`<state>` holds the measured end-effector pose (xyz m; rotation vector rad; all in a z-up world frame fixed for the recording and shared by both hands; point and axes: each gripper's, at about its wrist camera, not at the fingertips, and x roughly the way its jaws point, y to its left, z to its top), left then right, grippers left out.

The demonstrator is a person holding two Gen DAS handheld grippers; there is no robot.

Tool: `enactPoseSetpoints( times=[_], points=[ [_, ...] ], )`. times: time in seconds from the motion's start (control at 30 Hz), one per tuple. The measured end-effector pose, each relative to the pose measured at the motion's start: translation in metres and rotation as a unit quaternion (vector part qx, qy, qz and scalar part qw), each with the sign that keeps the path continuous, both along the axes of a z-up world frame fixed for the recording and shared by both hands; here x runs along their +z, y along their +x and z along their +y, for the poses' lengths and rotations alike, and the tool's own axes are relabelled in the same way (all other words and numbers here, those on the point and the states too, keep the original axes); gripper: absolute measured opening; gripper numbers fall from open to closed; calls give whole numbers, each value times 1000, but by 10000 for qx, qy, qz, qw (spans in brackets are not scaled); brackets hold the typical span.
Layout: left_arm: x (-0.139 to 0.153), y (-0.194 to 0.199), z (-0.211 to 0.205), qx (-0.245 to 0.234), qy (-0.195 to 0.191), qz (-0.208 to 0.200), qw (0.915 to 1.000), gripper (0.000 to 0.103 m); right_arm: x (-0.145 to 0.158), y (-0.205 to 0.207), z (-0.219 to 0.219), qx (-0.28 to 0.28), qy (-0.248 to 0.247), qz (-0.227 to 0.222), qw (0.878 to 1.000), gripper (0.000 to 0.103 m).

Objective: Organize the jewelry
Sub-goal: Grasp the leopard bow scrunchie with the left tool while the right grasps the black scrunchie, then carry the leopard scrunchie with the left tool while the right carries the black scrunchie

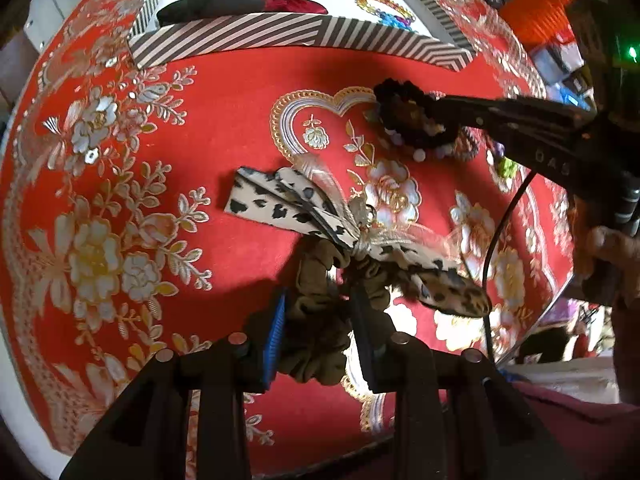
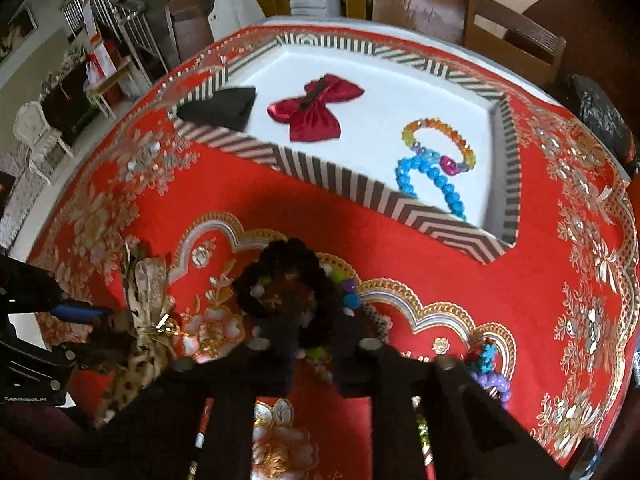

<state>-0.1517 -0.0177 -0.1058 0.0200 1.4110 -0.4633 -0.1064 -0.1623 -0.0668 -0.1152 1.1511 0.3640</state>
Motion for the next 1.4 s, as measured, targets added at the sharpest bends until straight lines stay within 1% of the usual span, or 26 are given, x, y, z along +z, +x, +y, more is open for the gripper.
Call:
enactPoseSetpoints(
  times=[0.03,0.07,0.2,0.27,0.33,0.37,0.4,0.43,0.47,0.5,0.57,0.67,0.73,0.77,0.8,0.93,1.1,1.2,1.4],
  points=[
    [0,0,1,23,-75,15,10000,10,3,0,-3,-51,108,13,9999,4],
    [1,0,2,49,-124,10,9999,5,7,0,-7,-112,240,6,9996,3],
    [15,1,8,32,-130,-211,9997,2,36,-5,-27,-350,915,-143,9951,3],
    [21,4,7,-16,-106,-305,9995,2,42,-4,-30,-382,970,-151,9944,3],
    [23,6,8,-18,-125,-294,9995,2,39,-3,-28,-343,867,-95,9956,3],
    [23,5,8,-24,-134,-297,9995,2,36,-2,-27,-362,844,-87,9957,8],
    [23,6,7,-27,-123,-313,9994,2,31,-1,-26,-399,821,-11,9958,21],
    [23,7,4,-30,-118,-315,9994,2,24,1,-24,-430,735,125,9963,28],
    [23,7,4,-30,-133,-306,9994,2,20,2,-21,-412,682,158,9967,33],
    [24,6,4,-23,-152,-305,9994,2,15,3,-17,-345,608,180,9974,33],
    [27,5,6,-30,-146,-333,9993,2,6,6,-9,-203,410,199,9988,33],
    [28,3,8,-10,-148,-346,9993,2,-7,10,1,-31,104,204,9997,15],
    [27,2,9,29,-157,-346,9993,2,-14,13,3,-15,-1,258,9997,15],
    [27,1,11,51,-160,-347,9993,2,-14,12,2,-17,-2,256,9997,12],
    [28,1,11,65,-172,-355,9992,2,-11,11,1,-35,20,217,9998,4],
    [42,0,14,64,-297,-490,9983,1,21,3,-18,-265,609,-65,9978,3],
    [71,9,14,17,-458,-771,9960,1,57,0,-37,-521,1126,-293,9918,3],
    [88,15,14,-25,-521,-950,9941,1,73,1,-38,-540,1137,-445,9910,3],
    [113,34,13,-61,-455,-1287,9906,1,98,1,-44,-634,1207,-701,9882,3]
  ],
)
